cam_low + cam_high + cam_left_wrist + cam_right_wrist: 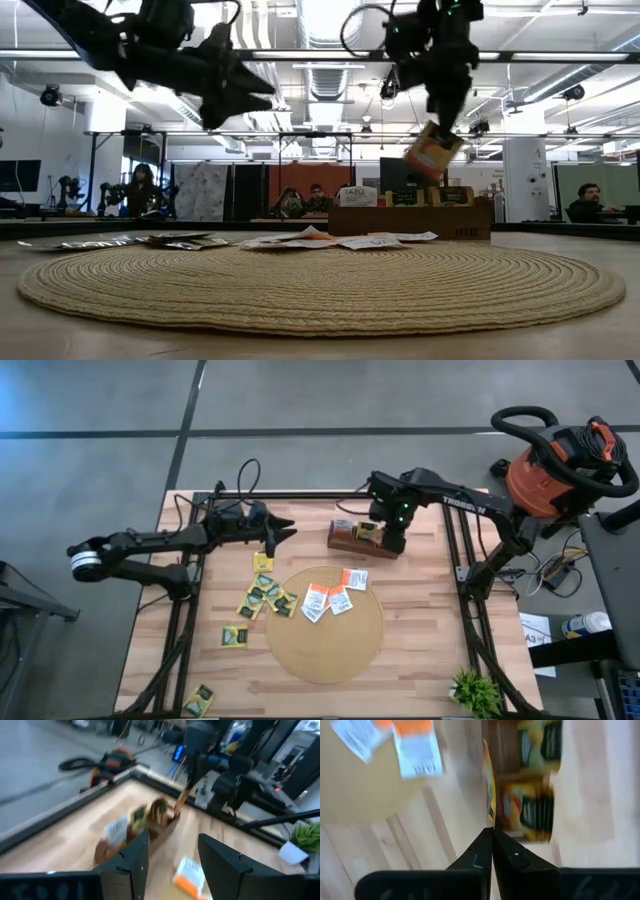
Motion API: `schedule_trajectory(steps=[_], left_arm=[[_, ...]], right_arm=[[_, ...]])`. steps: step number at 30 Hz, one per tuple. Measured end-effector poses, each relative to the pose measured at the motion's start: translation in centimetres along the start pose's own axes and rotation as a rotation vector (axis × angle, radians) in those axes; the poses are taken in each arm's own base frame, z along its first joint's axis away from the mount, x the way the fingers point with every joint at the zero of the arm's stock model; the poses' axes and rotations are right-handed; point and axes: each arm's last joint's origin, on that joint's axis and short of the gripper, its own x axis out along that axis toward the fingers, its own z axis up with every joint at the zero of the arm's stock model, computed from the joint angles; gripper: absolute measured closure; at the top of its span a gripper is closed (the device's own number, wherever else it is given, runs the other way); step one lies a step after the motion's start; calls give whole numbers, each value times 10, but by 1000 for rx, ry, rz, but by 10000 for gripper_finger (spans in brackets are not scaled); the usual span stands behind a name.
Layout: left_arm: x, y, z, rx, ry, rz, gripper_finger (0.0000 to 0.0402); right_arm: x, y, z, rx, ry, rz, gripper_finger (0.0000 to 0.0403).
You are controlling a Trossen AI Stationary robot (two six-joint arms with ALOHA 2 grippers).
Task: Pick & Place Tea
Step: Put the mango tea bag into the right section of the wooden organizer
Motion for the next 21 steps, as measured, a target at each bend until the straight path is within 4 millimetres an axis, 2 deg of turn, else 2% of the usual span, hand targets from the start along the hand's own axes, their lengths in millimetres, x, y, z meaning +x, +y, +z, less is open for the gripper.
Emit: schedule_trajectory(steps=[3, 6, 10, 13, 21], left_arm=[[20, 2, 7, 44, -35, -34, 239], [49, 5, 15, 63, -2, -95, 239], [92, 9, 24, 73, 41, -206, 239], [119, 12, 30, 63, 66, -227, 239], [157, 8, 34, 53, 128, -362, 239]], right_arm=[[-14, 6, 7, -15, -63, -5, 394], [-23, 14, 12, -24, -101, -6, 394], [-25, 23, 13, -25, -107, 0, 394], [-24, 28, 12, -16, -88, 5, 394], [-23, 31, 12, 2, -83, 2, 394]])
